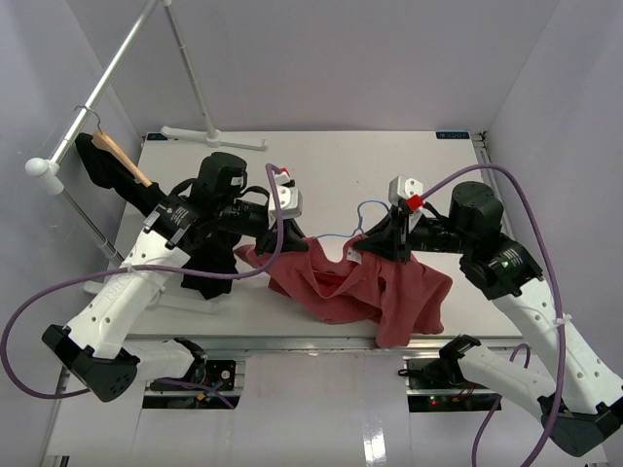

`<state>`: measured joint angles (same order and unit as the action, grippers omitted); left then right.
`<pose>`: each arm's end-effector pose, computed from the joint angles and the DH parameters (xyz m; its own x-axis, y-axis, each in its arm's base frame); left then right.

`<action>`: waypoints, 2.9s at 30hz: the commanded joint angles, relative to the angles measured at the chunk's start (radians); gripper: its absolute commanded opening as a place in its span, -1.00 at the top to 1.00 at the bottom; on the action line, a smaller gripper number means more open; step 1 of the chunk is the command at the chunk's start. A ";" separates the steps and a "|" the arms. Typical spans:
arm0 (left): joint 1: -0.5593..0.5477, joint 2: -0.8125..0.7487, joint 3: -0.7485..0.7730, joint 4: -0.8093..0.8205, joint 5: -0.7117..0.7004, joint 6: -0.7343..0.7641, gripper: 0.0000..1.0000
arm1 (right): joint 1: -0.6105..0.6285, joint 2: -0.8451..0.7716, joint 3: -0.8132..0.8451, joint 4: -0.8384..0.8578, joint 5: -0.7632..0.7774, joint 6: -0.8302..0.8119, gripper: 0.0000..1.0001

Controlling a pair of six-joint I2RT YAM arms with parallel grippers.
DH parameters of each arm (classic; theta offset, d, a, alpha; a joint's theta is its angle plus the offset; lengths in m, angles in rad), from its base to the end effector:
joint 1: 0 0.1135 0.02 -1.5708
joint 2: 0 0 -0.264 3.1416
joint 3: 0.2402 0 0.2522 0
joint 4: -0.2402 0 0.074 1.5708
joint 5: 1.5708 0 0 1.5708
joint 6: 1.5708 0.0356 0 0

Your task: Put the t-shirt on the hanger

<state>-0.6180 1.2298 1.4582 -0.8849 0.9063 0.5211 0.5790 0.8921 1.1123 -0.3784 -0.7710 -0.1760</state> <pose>0.1734 -0.1577 0.4176 -0.0005 0.3770 -0.9262 0.9983 -0.0535 -0.0224 0.1358 0.1184 0.4154 0.0397 -0.1240 -0.9915 -0.9766 0.2052 -0.0648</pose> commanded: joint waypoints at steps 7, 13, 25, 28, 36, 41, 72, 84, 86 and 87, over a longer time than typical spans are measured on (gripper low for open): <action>-0.026 0.036 0.026 0.095 0.182 -0.053 0.59 | 0.007 0.021 -0.057 0.199 0.073 0.072 0.84; -0.026 0.073 0.022 0.090 0.173 -0.115 1.00 | 0.007 0.032 -0.057 0.217 0.117 0.085 0.85; -0.026 0.047 -0.049 0.241 -0.001 -0.307 1.00 | 0.006 -0.012 -0.102 0.148 0.275 0.045 0.68; -0.026 -0.015 -0.098 0.335 -0.094 -0.343 1.00 | 0.007 -0.036 -0.112 0.123 0.377 0.064 0.42; -0.026 -0.105 -0.170 0.397 -0.200 -0.358 1.00 | 0.006 -0.099 -0.120 0.092 0.471 0.093 0.20; -0.026 -0.115 -0.178 0.396 -0.212 -0.352 1.00 | 0.006 -0.091 -0.071 0.027 0.530 0.092 0.08; -0.026 -0.185 -0.150 0.445 -0.576 -0.466 1.00 | 0.005 -0.159 -0.331 0.064 0.729 0.265 -0.11; -0.026 -0.185 -0.162 0.466 -0.577 -0.480 1.00 | 0.008 -0.087 -0.504 0.235 0.720 0.268 -0.07; -0.026 -0.188 -0.165 0.470 -0.578 -0.478 1.00 | 0.008 -0.074 -0.520 0.268 0.736 0.272 -0.07; -0.026 -0.188 -0.167 0.470 -0.578 -0.478 1.00 | 0.007 -0.070 -0.525 0.285 0.746 0.274 -0.07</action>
<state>-0.6456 1.0744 1.2686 -0.4846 0.3355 0.0551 0.5884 0.8059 0.6101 -0.2206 -0.0613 0.0793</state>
